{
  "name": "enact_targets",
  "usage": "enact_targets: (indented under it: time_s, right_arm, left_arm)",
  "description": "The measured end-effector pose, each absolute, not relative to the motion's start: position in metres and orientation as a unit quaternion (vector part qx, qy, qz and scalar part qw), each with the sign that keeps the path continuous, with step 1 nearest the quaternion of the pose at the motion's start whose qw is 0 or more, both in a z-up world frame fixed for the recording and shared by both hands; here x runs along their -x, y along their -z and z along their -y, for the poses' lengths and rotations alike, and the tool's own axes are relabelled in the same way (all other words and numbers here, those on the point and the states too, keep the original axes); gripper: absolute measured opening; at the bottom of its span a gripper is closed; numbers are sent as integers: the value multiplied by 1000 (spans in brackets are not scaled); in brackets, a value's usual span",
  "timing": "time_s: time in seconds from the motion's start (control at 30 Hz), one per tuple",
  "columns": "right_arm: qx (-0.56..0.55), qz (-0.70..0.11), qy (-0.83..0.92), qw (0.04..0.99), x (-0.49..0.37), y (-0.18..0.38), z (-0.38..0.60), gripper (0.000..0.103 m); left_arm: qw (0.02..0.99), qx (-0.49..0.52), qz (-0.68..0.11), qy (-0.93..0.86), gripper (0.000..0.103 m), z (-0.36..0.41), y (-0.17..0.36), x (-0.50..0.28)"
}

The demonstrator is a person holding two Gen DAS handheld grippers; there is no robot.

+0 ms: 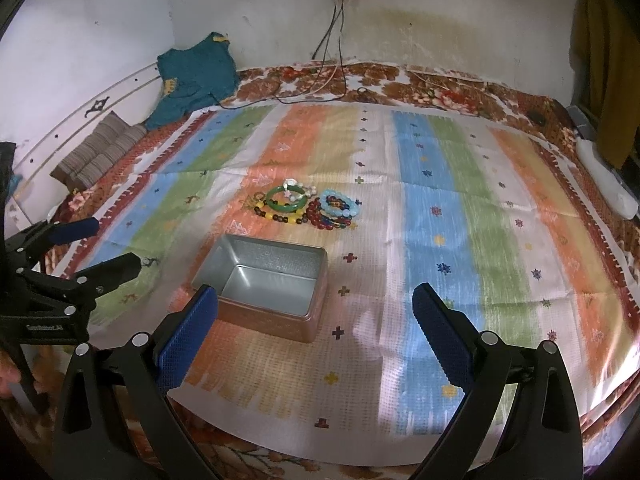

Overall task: Organize jewelry
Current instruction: 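Move both tools toward the bracelet pile beside the silver tin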

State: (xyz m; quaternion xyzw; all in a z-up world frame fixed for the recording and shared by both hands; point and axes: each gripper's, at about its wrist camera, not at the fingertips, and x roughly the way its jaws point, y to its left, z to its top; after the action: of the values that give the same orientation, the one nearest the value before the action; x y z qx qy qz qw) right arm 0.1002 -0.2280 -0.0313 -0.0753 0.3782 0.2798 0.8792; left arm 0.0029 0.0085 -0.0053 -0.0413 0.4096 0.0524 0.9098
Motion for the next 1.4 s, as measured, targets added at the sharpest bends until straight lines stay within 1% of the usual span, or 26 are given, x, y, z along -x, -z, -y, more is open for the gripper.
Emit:
enact_targets:
  time_s: [0.43, 0.7, 1.03, 1.4]
  right_arm:
    - [75, -390, -273, 876, -105, 34, 227, 99]
    - [78, -397, -269, 874, -109, 36, 225, 99]
    - [75, -401, -260, 875, -114, 38, 225, 99]
    - [81, -411, -257, 871, -122, 41, 219, 99]
  left_arm:
    - [905, 34, -419, -58, 97, -5, 2, -8]
    - [906, 54, -416, -65, 97, -13, 5, -8]
    - [904, 47, -418, -73, 97, -16, 11, -9]
    - [897, 65, -428, -84, 97, -26, 13, -13]
